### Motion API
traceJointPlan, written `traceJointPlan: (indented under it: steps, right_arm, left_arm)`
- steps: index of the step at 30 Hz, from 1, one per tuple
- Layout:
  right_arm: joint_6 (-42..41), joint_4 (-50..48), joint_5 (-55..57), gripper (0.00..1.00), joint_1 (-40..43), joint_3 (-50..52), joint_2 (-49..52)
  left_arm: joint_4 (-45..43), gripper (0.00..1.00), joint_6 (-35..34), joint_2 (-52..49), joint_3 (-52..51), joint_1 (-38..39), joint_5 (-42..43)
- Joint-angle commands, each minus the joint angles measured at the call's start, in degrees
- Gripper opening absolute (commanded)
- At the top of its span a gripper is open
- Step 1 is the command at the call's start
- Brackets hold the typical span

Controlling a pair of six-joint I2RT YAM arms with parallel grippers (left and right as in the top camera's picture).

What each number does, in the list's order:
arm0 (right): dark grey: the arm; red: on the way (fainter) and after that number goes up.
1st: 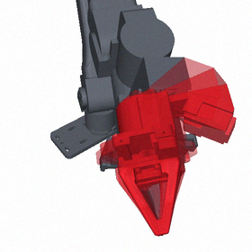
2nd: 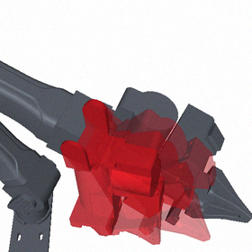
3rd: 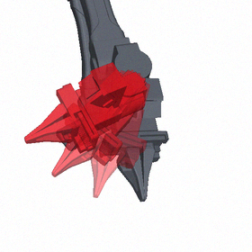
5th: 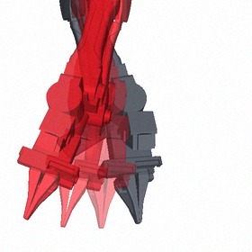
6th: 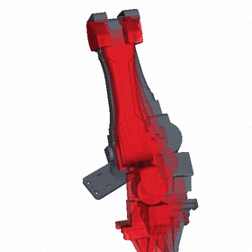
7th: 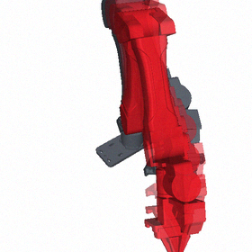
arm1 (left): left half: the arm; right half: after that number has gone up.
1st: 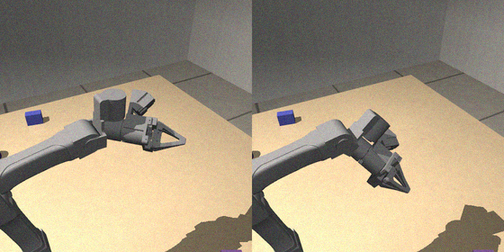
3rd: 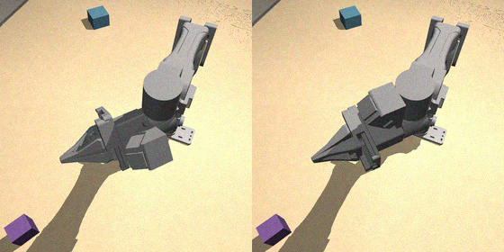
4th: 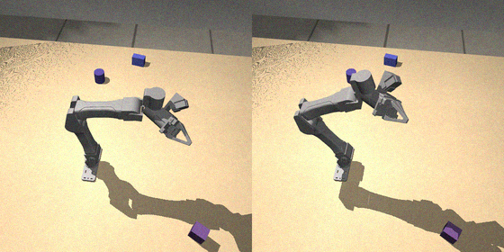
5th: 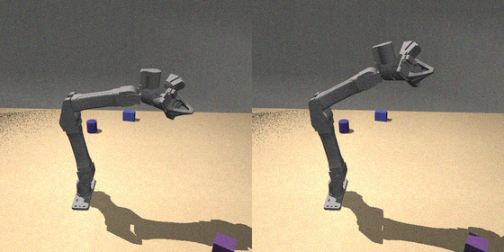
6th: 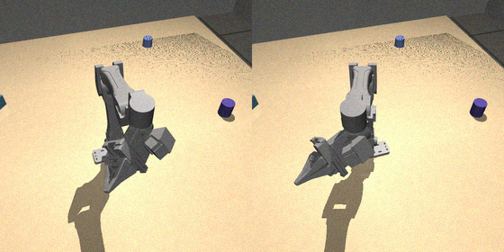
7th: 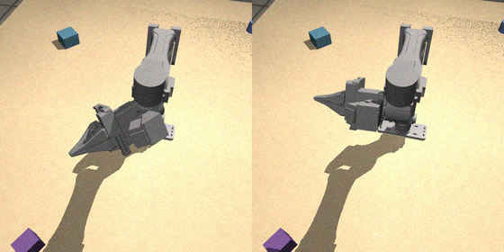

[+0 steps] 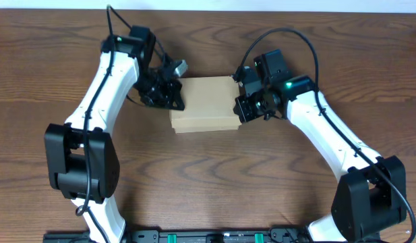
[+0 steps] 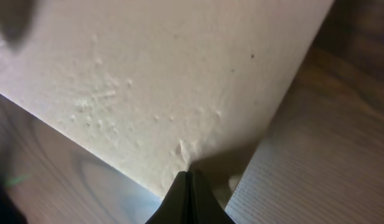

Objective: Pack container

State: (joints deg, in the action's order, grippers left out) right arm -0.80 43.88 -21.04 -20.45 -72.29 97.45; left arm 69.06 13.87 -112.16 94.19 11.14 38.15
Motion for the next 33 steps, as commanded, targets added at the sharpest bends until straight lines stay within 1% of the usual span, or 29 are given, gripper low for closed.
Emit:
traceJointPlan:
  steps: [1, 4, 12, 16, 19, 25, 30, 33]
  right_arm:
    - [0.42, -0.52, 0.70, 0.01, -0.26, 2.89, 0.33]
    - [0.39, -1.31, 0.70, 0.02, -0.26, 3.63, 0.33]
    - [0.31, -2.32, 0.63, 0.01, -0.26, 2.95, 0.24]
    - [-1.79, -1.81, 0.68, 0.01, -0.26, 0.68, -1.92]
    - [-1.95, -1.90, 0.72, 0.01, -0.26, -0.02, -6.32]
    - [-2.47, -0.79, 0.70, 0.01, -0.28, -0.02, -18.93]
    - [-3.93, 5.75, 0.76, 0.02, -0.57, 0.26, -30.32]
    - [-6.43, 10.54, 2.25, 0.01, -1.88, 2.60, -37.68]
  left_arm:
    - [-2.21, 0.06, -2.12, 0.20, -5.31, -0.13, -1.05]
    - [-3.56, 0.06, -2.75, 0.20, -7.65, -0.13, -1.05]
    - [-3.74, 0.06, -3.67, 0.96, -7.72, -0.37, -1.29]
    - [-3.74, 0.06, -5.29, 5.25, -7.39, -0.61, -4.92]
    - [-3.26, 0.06, -6.40, 12.13, -7.34, -0.61, -8.87]
    - [0.66, 0.06, -6.14, 30.36, -7.37, -0.37, -10.71]
    - [5.35, 0.06, -5.51, 45.16, -8.41, 1.64, -10.40]
    - [8.15, 0.06, -5.57, 54.14, -11.96, 3.96, -10.05]
